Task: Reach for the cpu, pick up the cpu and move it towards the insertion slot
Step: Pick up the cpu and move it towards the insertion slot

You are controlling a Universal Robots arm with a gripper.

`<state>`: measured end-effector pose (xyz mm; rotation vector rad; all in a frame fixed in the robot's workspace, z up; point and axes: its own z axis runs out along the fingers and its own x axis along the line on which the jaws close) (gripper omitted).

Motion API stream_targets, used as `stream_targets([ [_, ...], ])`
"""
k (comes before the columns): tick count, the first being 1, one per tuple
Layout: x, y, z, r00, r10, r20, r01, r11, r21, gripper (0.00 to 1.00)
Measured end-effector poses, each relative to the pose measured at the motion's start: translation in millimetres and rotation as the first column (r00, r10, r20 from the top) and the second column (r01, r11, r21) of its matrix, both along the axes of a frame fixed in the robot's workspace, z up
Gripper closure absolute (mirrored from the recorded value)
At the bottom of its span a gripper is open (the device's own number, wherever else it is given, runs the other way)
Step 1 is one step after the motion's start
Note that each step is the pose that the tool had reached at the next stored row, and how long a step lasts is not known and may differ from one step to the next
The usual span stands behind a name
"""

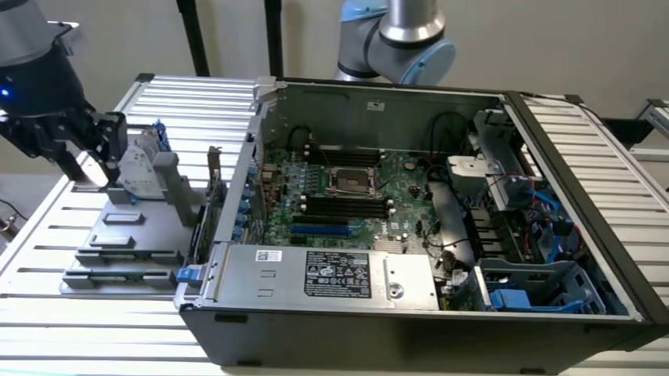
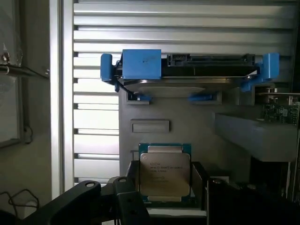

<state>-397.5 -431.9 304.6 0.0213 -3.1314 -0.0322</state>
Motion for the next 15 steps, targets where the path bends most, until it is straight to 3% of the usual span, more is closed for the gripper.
stream_targets([
  [7,28.5,0.0,30.5,1.0,0.0,-0.0003,0.0,1.0,0.0021,0.46],
  [15,64.7,0.3,45.9,1.0,0.0,-0.0013,0.0,1.0,0.0022,0.46],
])
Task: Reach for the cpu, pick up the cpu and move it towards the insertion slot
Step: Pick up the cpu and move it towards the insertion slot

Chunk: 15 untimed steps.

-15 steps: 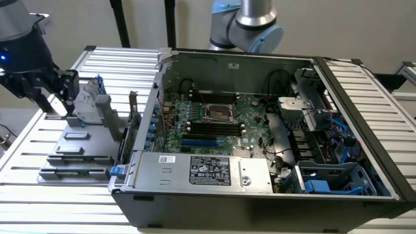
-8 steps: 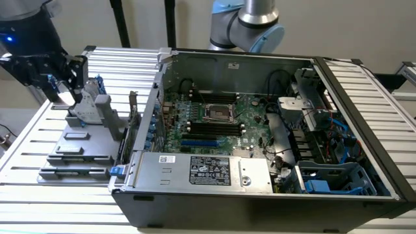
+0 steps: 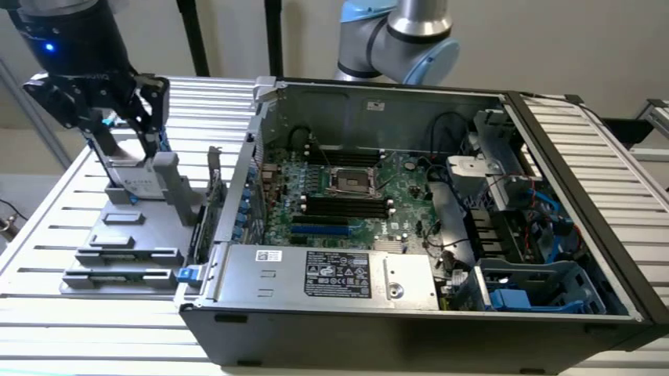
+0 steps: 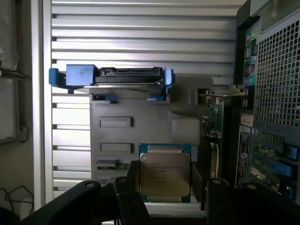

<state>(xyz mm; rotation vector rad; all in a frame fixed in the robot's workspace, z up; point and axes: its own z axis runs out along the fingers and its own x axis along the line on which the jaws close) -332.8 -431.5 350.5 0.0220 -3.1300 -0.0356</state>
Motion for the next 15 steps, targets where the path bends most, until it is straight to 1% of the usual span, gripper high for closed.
stream_targets([
  [15,68.3,0.4,24.3,1.0,0.0,-0.0012,0.0,1.0,0.0004,0.46],
])
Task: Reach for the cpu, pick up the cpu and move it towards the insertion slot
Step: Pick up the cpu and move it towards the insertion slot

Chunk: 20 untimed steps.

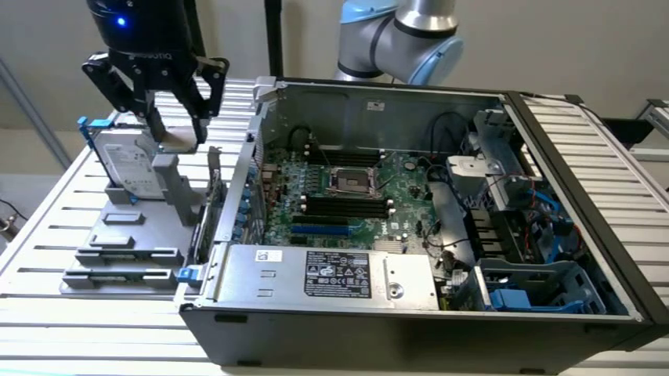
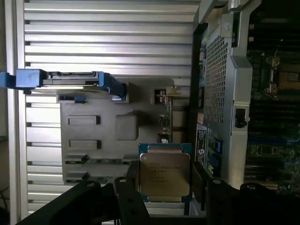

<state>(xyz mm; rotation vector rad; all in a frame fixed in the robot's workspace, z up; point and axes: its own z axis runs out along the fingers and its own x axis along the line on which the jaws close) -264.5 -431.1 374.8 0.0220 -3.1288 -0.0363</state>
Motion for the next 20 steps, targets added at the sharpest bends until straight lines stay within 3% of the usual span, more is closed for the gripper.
stream_targets([
  [13,59.2,0.0,5.8,1.0,0.0,-0.0004,0.0,0.9999,0.0116,0.46],
  [20,90.9,0.3,5.9,1.0,0.0,-0.0004,0.0,0.9999,0.015,0.46],
])
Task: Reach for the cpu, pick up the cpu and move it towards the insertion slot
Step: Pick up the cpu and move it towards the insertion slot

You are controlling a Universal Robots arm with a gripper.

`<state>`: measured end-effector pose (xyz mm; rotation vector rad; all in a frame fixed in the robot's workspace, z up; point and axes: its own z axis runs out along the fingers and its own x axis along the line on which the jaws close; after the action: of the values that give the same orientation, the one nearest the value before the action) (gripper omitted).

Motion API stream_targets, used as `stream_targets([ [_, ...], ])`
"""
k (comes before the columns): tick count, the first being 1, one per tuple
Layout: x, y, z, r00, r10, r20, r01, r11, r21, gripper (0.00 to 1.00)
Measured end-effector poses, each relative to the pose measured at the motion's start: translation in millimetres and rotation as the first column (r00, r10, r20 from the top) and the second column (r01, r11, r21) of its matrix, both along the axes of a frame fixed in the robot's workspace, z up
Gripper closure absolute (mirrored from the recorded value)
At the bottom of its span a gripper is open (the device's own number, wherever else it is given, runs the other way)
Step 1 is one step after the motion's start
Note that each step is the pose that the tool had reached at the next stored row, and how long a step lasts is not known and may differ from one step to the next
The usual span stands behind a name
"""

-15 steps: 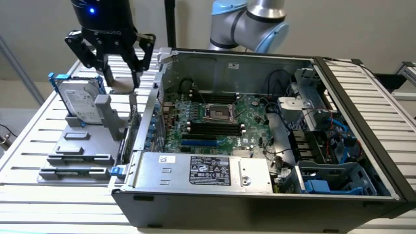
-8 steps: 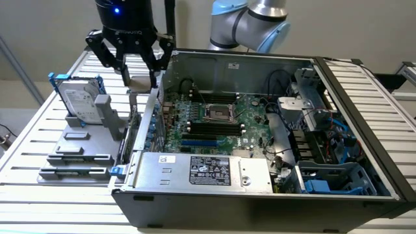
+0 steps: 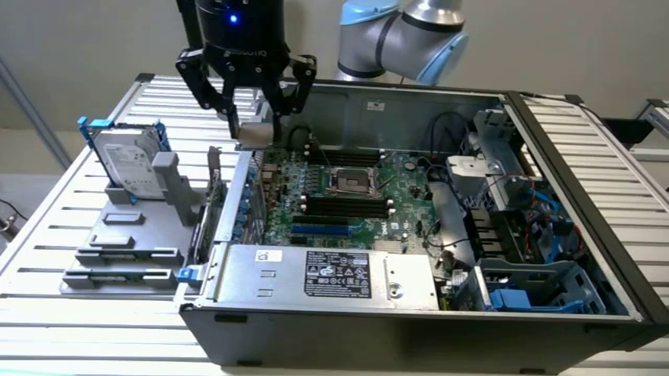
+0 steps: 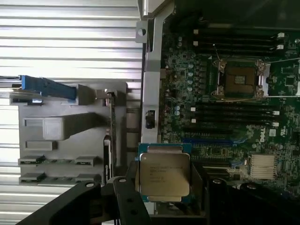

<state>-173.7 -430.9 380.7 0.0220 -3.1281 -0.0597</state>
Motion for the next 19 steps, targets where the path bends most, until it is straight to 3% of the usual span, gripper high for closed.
stream_targets([
  [11,49.9,5.0,0.0,1.0,0.0,-0.0001,0.0,1.0,0.0002,0.46],
  [19,82.8,16.2,-0.6,1.0,0.0,-0.0002,0.0,1.0,0.0002,0.46],
])
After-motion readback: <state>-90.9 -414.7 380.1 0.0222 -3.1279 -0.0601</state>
